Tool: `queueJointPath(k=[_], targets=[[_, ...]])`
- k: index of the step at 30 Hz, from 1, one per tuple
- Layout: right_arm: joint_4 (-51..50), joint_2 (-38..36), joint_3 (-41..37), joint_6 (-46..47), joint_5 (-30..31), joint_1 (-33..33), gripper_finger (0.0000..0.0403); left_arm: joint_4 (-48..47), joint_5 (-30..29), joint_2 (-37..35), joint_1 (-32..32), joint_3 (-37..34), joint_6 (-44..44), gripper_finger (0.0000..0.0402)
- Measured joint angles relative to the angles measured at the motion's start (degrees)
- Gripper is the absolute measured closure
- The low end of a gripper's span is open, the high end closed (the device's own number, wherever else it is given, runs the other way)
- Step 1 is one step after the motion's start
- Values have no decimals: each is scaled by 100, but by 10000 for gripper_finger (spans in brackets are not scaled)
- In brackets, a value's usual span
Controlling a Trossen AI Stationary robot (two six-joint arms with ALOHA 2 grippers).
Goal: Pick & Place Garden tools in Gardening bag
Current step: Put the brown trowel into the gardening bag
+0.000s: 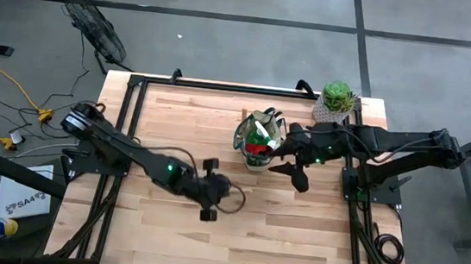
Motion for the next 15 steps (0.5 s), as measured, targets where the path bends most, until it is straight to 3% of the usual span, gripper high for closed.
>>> queueJointPath(k=[8, 15], targets=[[258, 33, 0, -260, 6, -15, 198, 488, -253, -787, 442, -2, 845, 342], [634, 88, 2, 156, -2, -11, 198, 1078, -247, -1430, 818, -1, 1815, 342]])
